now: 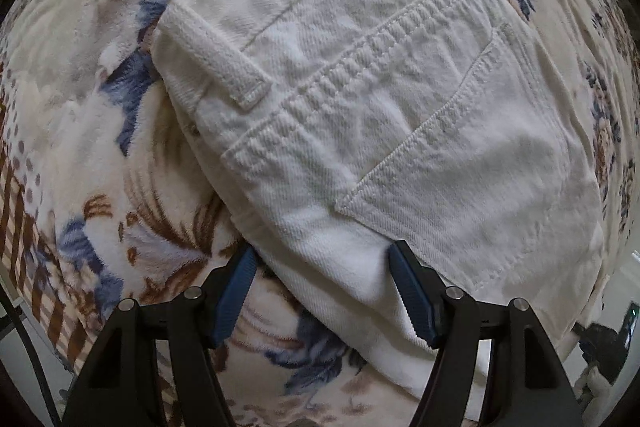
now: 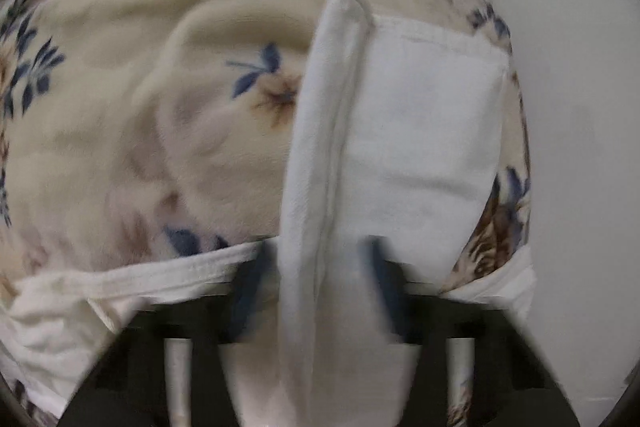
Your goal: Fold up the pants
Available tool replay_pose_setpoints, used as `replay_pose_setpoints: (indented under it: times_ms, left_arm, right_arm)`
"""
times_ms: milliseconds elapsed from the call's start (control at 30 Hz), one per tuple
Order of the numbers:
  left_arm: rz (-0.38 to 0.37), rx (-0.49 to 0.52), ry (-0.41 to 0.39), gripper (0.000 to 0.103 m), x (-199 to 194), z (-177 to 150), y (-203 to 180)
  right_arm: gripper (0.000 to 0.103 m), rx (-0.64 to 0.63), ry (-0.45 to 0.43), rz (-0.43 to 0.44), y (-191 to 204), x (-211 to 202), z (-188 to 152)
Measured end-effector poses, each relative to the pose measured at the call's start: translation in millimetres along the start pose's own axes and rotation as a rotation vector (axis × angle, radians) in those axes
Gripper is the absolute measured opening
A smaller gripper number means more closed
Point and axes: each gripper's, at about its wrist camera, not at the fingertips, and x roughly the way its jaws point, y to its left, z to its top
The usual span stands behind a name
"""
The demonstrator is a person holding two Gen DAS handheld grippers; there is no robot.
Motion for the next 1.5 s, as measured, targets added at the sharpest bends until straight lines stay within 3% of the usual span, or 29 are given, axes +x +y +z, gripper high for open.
replay_pose_setpoints:
  times_ms: [167, 333, 467, 600, 700, 800, 867, 933, 1033, 1133, 1200, 1267, 1367, 1400, 1433, 1500]
  left_arm:
    - [0.000, 0.008, 0.013, 0.067, -1.1, -4.3, 13.9]
    - [-0.010, 0.015, 0.027, 0.066, 10.5, 6.6, -6.9]
    - [-0.009, 0.025, 0.026, 0.066, 8.6, 10.5, -8.8]
    - [0.004, 0.041, 0.015, 0.066, 8.5, 7.2, -6.9]
    - [0.008, 0.055, 0.019, 0.066, -0.2, -2.7, -1.6]
    - [-0.022, 0.066, 0.011, 0.066, -13.1, -12.4, 4.5]
    - [-0.073, 0.056, -0.006, 0.066, -22.2, -14.4, 10.0]
    - [-0.139, 0.023, -0.016, 0.066, -25.7, -9.0, 17.3]
    - [-0.175, -0.040, -0.015, 0.066, -19.1, 7.4, 27.2]
    - [-0.185, -0.095, -0.013, 0.066, -6.1, 23.9, 32.7]
    - [-0.165, -0.117, -0.038, 0.061, -4.5, 31.3, 34.0]
    - [-0.121, -0.120, -0.089, 0.035, -6.5, 36.7, 35.7]
    - [-0.123, -0.141, -0.108, 0.018, -3.9, 42.3, 37.6]
    - [-0.121, -0.143, -0.117, 0.017, -3.7, 42.3, 38.2]
    - [-0.114, -0.130, -0.131, 0.015, -5.5, 40.2, 36.8]
    - [-0.080, -0.080, -0.175, 0.012, -15.6, 32.1, 29.3]
  right_arm:
    - [0.005, 0.223, -0.087, 0.179, -68.6, -37.7, -23.4]
    - [0.005, 0.483, -0.173, 0.292, -169.9, -71.5, -86.7]
    - [0.005, 0.664, -0.117, 0.346, -222.5, -49.2, -139.2]
    - [0.005, 0.739, -0.043, 0.343, -240.4, 2.2, -174.3]
    - [0.008, 0.780, 0.061, 0.407, -239.7, 47.9, -191.6]
    - [0.026, 0.871, 0.108, 0.524, -243.9, 68.7, -211.5]
    - [0.052, 0.876, 0.074, 0.548, -242.8, 59.0, -220.8]
    - [0.058, 0.852, 0.017, 0.550, -235.6, 43.1, -229.6]
    - [0.058, 0.730, -0.044, 0.664, -204.8, 23.7, -231.8]
    - [0.057, 0.642, 0.050, 0.772, -157.7, 29.8, -230.0]
    - [0.058, 0.632, 0.130, 0.823, -125.2, 41.2, -233.1]
    - [0.057, 0.639, 0.170, 0.854, -99.9, 50.1, -233.4]
    - [0.057, 0.681, 0.176, 0.896, -75.7, 65.9, -233.2]
    - [0.057, 0.703, 0.173, 0.899, -69.9, 71.0, -231.5]
    - [0.054, 0.724, 0.163, 0.913, -63.4, 74.7, -228.6]
    - [0.021, 0.755, 0.141, 0.874, -55.5, 75.8, -224.5]
